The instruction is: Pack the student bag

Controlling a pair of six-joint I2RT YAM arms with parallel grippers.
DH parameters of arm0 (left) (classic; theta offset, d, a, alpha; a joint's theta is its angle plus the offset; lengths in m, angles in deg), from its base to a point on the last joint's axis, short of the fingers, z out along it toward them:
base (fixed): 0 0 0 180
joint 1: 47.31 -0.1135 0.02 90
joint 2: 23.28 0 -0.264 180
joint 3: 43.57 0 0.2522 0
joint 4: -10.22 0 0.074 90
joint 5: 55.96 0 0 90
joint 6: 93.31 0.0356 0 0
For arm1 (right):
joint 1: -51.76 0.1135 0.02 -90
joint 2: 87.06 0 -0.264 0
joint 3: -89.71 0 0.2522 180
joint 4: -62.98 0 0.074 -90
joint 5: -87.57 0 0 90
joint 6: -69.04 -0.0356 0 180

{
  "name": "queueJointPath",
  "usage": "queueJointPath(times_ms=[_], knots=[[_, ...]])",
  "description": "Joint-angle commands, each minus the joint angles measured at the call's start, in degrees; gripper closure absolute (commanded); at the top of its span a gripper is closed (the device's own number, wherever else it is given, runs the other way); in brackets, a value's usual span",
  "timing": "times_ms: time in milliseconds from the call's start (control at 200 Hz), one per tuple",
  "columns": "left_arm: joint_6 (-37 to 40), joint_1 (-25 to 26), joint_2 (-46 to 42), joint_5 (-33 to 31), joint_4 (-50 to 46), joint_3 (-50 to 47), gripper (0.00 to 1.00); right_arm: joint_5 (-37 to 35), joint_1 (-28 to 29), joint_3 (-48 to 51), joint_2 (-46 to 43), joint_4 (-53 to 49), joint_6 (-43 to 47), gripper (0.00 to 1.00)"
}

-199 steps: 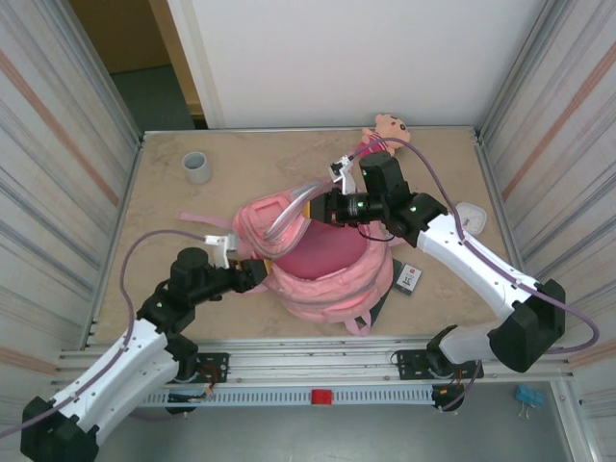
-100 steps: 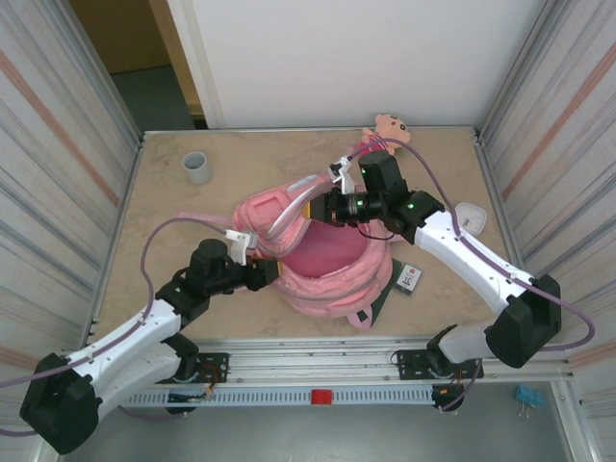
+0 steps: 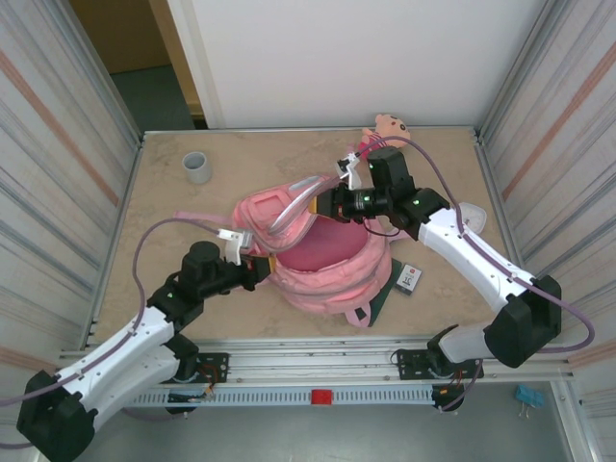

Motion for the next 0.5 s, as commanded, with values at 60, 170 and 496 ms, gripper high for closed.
queueJointPath(times_ms=[60,170,496], knots=[[1.2,0.1,-3.2,-3.8,-3.5,-1.0,0.98,3.1,-1.2,-3.7,-2.4,5.2,2.0,1.00],[1.5,0.1,-3.7,-2.8,-2.1,-1.7,0.87,4.3,-1.4,-4.6,-2.3,5.3,1.9,1.00],[2.7,0.4,-1.8,4.2,5.8,-2.4,1.00,5.7,-0.9,-1.2,-3.2,9.6,-1.3,1.00]])
